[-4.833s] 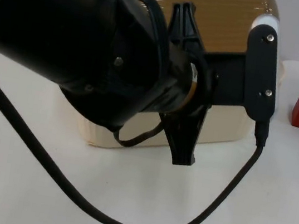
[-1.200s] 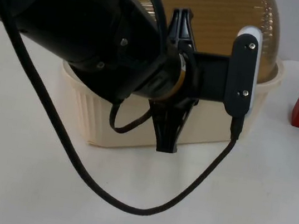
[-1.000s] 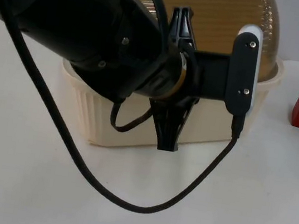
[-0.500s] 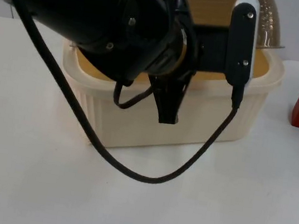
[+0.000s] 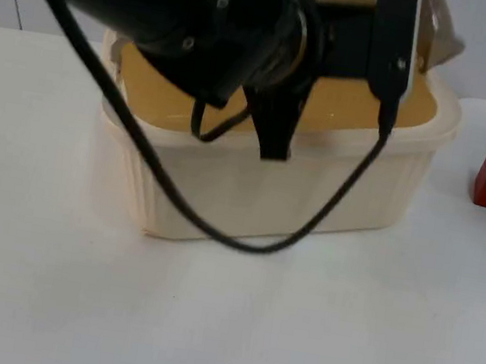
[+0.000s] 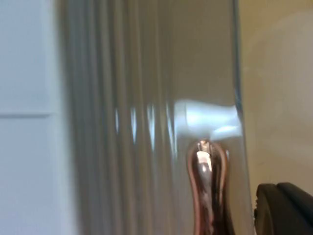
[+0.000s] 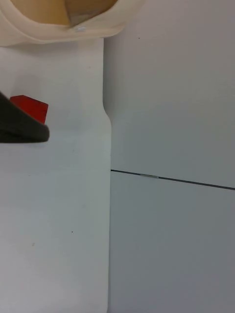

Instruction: Open the box lid with the left hand, place the block into the box with the right hand, then close the box lid with the left hand.

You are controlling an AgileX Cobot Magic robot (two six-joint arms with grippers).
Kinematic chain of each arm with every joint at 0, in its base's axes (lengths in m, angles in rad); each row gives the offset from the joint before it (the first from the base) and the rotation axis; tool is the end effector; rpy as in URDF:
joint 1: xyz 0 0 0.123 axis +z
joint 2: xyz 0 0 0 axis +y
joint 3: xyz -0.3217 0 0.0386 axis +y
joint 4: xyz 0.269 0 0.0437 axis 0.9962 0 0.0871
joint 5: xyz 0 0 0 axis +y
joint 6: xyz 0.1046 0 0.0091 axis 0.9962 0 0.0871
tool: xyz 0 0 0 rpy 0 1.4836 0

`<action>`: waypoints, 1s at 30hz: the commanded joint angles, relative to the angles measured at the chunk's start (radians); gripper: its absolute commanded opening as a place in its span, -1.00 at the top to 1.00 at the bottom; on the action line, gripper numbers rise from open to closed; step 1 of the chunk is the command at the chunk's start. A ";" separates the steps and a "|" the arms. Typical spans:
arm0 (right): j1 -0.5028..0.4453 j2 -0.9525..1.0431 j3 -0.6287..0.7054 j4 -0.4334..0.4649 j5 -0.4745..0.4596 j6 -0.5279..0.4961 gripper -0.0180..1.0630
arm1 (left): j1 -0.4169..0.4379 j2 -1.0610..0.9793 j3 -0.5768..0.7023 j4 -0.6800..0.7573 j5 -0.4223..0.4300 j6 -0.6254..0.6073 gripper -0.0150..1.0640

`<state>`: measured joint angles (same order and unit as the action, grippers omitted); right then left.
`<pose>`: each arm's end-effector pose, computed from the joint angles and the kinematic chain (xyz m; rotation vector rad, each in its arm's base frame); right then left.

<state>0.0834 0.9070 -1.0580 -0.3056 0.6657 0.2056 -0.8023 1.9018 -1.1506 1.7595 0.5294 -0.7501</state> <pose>0.1874 -0.0039 0.4432 0.0024 1.9712 -0.1546 0.3468 -0.2837 0.2150 1.4810 1.5164 0.6904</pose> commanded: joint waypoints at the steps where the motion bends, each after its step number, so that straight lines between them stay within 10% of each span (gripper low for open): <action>1: -0.003 -0.005 -0.008 -0.006 0.002 -0.004 -0.98 | 0.012 -0.002 -0.033 -0.015 0.066 -0.004 0.97; 21: -0.003 -0.005 -0.008 -0.006 0.001 -0.004 -0.98 | 0.052 -0.002 -0.141 -0.023 0.084 -0.009 0.97; 30: -0.003 -0.005 -0.008 -0.006 0.002 -0.004 -0.98 | 0.001 -0.009 -0.139 -0.308 0.035 0.088 0.98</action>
<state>0.0834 0.9070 -1.0580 -0.3056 0.6657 0.2056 -0.7911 1.9021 -1.2852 1.5029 0.5746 -0.6743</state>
